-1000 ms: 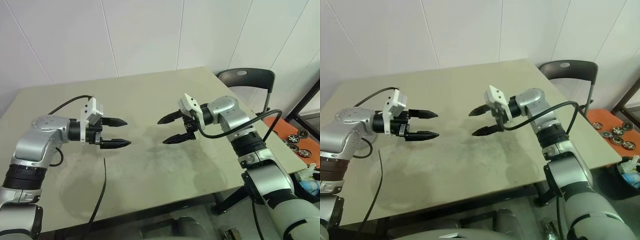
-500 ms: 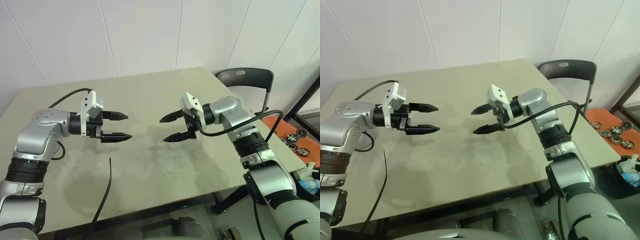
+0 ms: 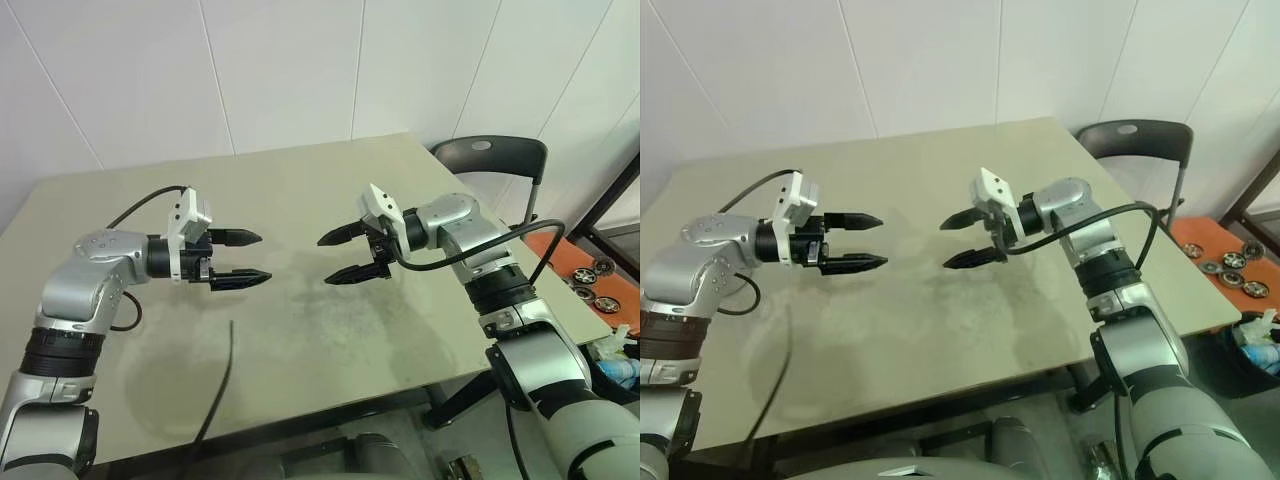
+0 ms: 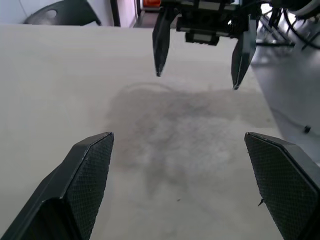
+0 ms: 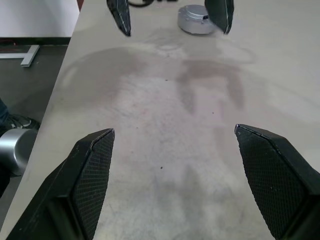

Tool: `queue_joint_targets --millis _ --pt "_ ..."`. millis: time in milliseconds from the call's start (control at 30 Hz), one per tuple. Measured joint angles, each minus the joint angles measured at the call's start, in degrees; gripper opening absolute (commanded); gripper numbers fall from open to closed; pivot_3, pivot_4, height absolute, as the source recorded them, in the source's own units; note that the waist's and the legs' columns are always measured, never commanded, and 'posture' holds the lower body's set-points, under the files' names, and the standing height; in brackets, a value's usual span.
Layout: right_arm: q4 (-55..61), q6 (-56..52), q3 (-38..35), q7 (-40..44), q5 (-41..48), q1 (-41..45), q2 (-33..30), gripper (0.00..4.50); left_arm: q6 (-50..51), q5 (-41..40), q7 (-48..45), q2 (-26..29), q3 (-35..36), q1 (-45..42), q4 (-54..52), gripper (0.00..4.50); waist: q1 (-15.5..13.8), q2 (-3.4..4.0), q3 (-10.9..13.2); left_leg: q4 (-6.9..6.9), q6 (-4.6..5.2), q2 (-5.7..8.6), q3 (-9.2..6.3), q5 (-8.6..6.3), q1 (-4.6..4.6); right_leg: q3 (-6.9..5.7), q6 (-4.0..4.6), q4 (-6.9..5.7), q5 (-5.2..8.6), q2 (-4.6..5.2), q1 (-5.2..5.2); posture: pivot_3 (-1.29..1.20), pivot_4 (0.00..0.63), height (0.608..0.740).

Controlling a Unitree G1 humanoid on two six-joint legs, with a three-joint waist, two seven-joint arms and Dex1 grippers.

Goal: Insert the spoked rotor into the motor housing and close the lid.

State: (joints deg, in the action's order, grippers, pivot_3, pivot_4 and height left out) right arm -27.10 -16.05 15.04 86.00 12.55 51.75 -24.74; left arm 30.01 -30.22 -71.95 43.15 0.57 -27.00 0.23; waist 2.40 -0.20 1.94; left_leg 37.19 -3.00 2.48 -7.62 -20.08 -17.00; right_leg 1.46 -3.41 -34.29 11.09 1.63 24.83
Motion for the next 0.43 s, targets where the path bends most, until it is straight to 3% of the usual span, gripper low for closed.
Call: queue_joint_targets --millis 433 --pt "-0.44 0.18 -0.03 -0.01 -0.01 0.08 0.02 4.04 -0.53 0.21 -0.3 0.07 0.29 -2.11 1.41 4.46 0.08 0.0 0.0 0.05 0.0 0.01 0.02 0.0 0.17 0.0 0.03 -0.01 -0.02 -0.02 -0.16 0.0 0.0 0.74"
